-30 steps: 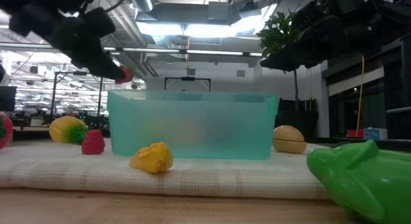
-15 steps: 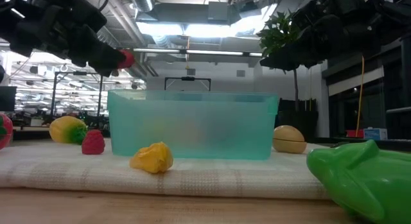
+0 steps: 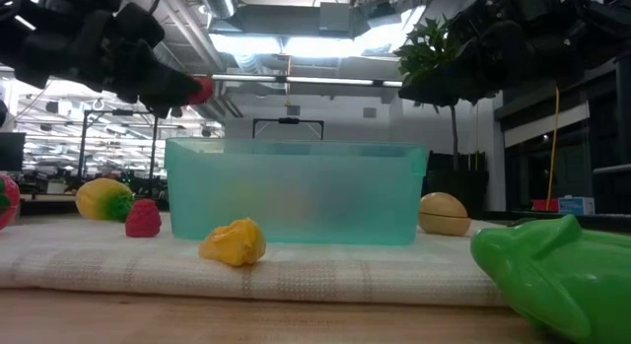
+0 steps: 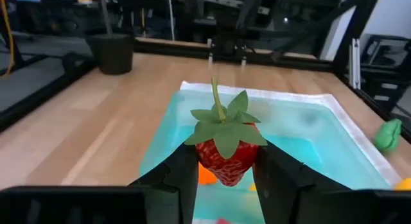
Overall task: Pick and placing Produce into tupperware
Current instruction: Put the top red strawberry into the blue bin
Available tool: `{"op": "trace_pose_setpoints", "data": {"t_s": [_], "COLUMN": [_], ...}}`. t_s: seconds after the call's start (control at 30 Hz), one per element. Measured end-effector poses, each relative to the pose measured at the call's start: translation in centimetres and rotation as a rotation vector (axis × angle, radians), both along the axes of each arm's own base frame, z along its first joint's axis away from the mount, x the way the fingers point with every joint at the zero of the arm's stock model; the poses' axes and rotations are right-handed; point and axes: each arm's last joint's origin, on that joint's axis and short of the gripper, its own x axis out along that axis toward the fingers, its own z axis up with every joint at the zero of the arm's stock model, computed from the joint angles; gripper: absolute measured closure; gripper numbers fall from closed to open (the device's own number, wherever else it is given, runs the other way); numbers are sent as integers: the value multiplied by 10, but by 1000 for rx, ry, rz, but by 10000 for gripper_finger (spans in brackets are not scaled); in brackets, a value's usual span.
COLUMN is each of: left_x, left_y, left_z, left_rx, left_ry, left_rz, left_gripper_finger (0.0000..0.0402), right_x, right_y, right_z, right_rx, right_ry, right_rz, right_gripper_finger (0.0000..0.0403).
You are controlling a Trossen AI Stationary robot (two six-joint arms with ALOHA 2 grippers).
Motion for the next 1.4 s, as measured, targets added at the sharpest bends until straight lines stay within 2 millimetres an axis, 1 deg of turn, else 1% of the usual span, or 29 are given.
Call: {"op": "trace_pose_setpoints", "data": {"t_s": [0.17, 0.3, 0.4, 0.57, 0.67, 0.83, 1.0, 1.1, 1.4], "left_x": [1, 2, 5, 12, 16, 23, 37, 47, 80], "left_y": [0, 0, -1, 0, 0, 1, 3, 4, 14], "left_z": [3, 3, 6, 2, -1, -2, 7, 11, 19], "left_rx": [8, 0, 3, 11, 10, 12, 23, 36, 76], "left_ry": [-30, -34, -78, -70, -67, -92, -85, -75, -37], "left_rz": [-20, -22, -61, -72, -72, -98, -109, -139, -157], "left_gripper_finger": [289, 287, 283, 289, 287, 282, 287, 284, 286], "right_x": [0, 0, 0, 0, -4, -18, -31, -34, -35], "right_y": [0, 0, 0, -1, -3, -8, -9, -8, -8], "right_z": [0, 1, 1, 2, 6, 4, 1, 0, -1], "right_rx": [0, 0, 1, 20, 33, 33, 23, 19, 16], "right_ry": [0, -6, -10, -14, -37, -70, -103, -116, -102], "right_rz": [0, 0, -1, -6, 15, 19, 1, 0, 1], "right_gripper_finger": [114, 114, 114, 114, 114, 114, 114, 114, 114]}}
